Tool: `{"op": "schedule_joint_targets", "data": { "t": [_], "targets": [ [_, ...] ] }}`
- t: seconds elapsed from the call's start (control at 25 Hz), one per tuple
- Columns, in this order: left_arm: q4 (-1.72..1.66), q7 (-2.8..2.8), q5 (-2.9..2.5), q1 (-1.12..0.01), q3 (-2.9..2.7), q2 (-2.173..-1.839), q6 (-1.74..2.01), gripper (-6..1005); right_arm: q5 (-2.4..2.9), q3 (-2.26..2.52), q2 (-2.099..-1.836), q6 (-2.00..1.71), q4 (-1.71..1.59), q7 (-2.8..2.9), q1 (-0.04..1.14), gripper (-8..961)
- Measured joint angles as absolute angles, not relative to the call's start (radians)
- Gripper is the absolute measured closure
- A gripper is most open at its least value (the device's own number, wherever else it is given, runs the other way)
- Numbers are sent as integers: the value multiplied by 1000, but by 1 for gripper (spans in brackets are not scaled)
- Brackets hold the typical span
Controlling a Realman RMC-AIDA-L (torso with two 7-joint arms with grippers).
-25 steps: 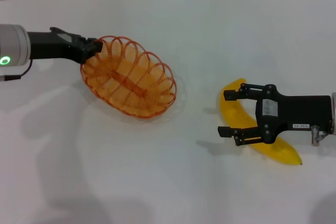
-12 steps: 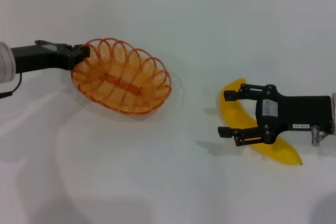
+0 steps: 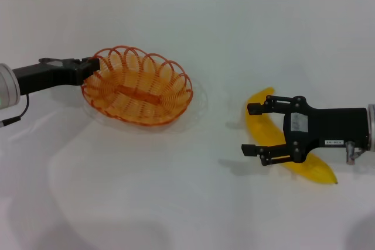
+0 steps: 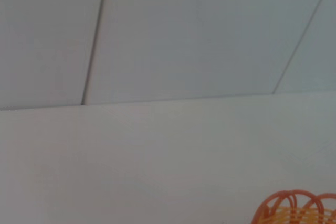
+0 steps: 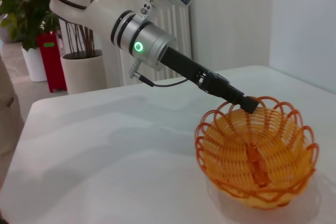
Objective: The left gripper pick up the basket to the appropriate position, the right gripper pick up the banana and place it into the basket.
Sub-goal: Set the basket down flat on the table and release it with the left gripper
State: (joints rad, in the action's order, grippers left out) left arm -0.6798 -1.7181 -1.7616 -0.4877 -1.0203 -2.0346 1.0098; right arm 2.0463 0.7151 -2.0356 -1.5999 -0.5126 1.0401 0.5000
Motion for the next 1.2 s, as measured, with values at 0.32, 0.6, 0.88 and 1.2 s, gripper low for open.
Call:
{"op": "schedule_joint_targets", "data": {
  "t": [0.32, 0.6, 0.88, 1.2],
  "targets": [
    [-607, -1671, -1682, -488, -1020, -2037, 976, 856, 2046, 724, -2036, -1598, -512, 1051, 503, 64],
    [-551, -1625, -1616, -494, -1019, -2036, 968, 843, 2046, 724, -2036, -1595, -512, 1051, 503, 64],
    [-483, -1578, -1542, -493, -1018, -2037, 959, 831, 2046, 725, -2036, -1592, -511, 1048, 503, 64],
    [-468, -1560, -1528, -494, -1021, -2038, 942, 818, 2046, 727, -2036, -1591, -511, 1047, 503, 64]
  ]
}}
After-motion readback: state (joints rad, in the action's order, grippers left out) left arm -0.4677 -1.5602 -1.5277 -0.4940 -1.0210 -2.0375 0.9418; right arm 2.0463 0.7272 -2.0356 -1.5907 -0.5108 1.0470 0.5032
